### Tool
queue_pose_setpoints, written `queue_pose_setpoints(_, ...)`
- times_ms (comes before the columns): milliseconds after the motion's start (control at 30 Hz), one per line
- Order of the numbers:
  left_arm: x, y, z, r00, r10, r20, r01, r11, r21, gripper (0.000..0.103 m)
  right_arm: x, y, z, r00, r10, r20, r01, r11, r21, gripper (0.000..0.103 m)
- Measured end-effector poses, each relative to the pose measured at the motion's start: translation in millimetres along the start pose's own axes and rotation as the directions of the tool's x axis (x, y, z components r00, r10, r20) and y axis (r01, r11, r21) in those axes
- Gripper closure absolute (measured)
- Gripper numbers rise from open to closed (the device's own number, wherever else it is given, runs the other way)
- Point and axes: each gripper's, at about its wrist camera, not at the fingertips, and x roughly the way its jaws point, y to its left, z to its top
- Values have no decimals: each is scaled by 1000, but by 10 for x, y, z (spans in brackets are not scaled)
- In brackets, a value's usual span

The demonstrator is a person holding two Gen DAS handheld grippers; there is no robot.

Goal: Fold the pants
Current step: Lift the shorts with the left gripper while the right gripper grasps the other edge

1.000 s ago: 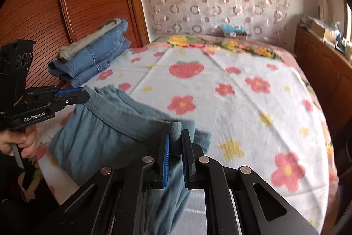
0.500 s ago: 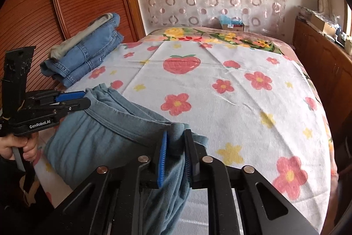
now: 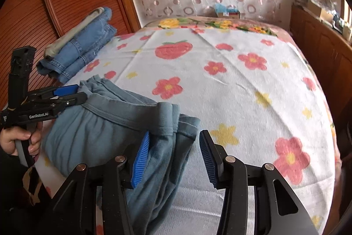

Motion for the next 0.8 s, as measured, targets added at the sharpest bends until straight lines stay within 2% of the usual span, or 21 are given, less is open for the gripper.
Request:
queue_pose_setpoints(233, 15, 28, 0, 1000, -21, -6, 21, 1000, -16, 37, 64, 32, 37, 1000, 13, -15, -13, 1000, 7, 55)
queue_pose_setpoints(267, 14, 31, -2, 1000, -22, -6, 22, 1000, -17, 37, 68, 66, 36, 1000, 16, -19, -16, 1000, -7, 59)
queue_pose_setpoints(333, 12, 32, -2, 1000, -23, -6, 23, 1000, -17, 37, 82, 141, 21, 999, 30, -23, -31, 999, -32, 59)
queue_pose_setpoints(533, 9, 39, 0, 999, -32, -3, 32, 999, -29, 37, 102, 153, -23, 1000, 0, -1, 0, 999, -49, 62)
queue_pose_setpoints(600, 10, 50, 4, 998, -60, -4, 60, 997, -54, 37, 101, 156, -35, 1000, -4, 3, 4, 999, -54, 62)
queue_pose_setpoints(700, 25, 23, 9, 996, -88, -8, 88, 994, -59, 43, 100, 162, -47, 1000, -7, 8, 7, 998, -55, 62)
queue_pose_setpoints(800, 24, -32, 27, 994, -105, -13, 104, 994, -42, 54, 90, 165, -48, 1000, -3, 10, 4, 999, -51, 62)
